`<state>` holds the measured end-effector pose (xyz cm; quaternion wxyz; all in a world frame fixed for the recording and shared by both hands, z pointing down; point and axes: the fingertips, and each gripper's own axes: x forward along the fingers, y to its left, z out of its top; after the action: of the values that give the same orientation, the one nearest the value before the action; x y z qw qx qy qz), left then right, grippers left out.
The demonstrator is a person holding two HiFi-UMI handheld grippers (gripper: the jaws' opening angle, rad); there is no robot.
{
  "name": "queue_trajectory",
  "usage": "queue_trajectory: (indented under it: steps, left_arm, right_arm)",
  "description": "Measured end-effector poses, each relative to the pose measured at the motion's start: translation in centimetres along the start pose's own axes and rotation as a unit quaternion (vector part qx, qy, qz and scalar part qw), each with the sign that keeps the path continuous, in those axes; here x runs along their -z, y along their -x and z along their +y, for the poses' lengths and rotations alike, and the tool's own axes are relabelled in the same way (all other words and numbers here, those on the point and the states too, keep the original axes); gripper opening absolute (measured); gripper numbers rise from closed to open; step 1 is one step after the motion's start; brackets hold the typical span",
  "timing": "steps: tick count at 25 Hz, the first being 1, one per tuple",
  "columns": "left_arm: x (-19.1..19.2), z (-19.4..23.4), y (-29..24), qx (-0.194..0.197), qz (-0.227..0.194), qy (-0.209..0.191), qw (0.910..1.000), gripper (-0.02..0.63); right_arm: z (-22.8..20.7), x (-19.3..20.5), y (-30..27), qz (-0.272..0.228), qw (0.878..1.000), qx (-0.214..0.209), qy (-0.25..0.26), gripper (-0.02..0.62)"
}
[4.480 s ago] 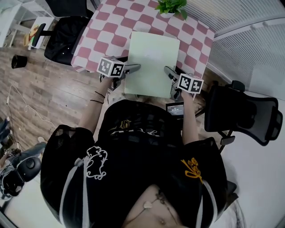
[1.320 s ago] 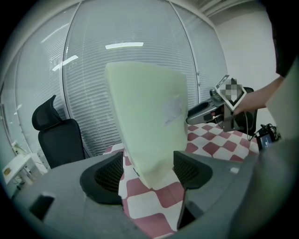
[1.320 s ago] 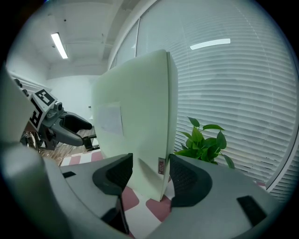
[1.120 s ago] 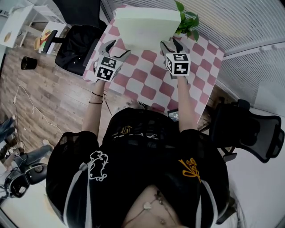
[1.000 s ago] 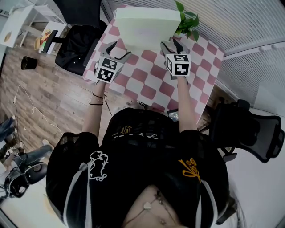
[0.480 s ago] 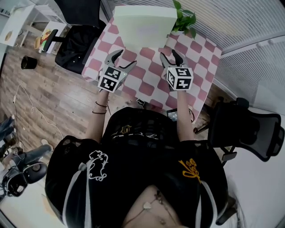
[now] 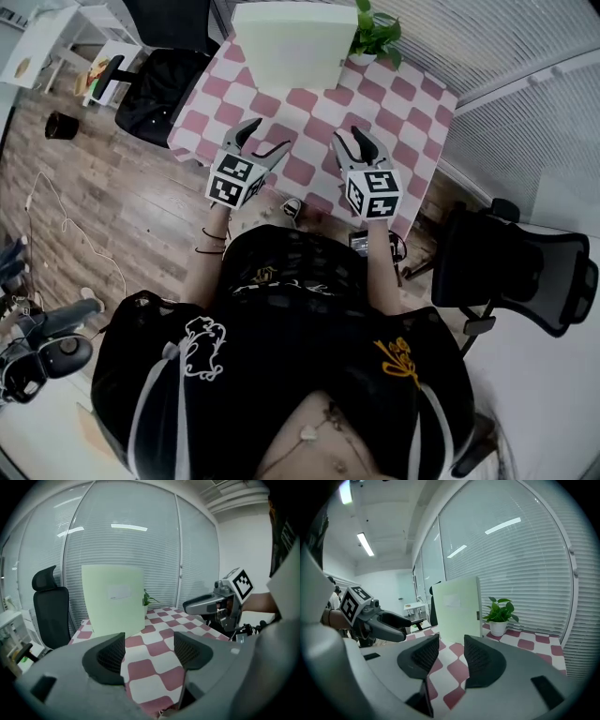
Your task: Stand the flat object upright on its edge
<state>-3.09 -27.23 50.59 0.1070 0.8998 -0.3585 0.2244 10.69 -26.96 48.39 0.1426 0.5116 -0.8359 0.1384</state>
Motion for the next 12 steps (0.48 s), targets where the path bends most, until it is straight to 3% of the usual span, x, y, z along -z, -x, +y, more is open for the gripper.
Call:
queue_trajectory:
  steps: [5,12]
  left_arm:
    - [0.7,-4.0,1.6,0.005,-0.006,0.014,0.9999,0.333]
    - [1.5,-10.8,4.2,0.014,-0.016,0.013,0.9997,0.333]
  right_arm:
    - [2.0,1.3,3.8,-0.009,1.0,-0.017,0.005,0.098]
    - [4.1,2.9,9.8,-0.02,0.999,-0.036,0.016,0.055]
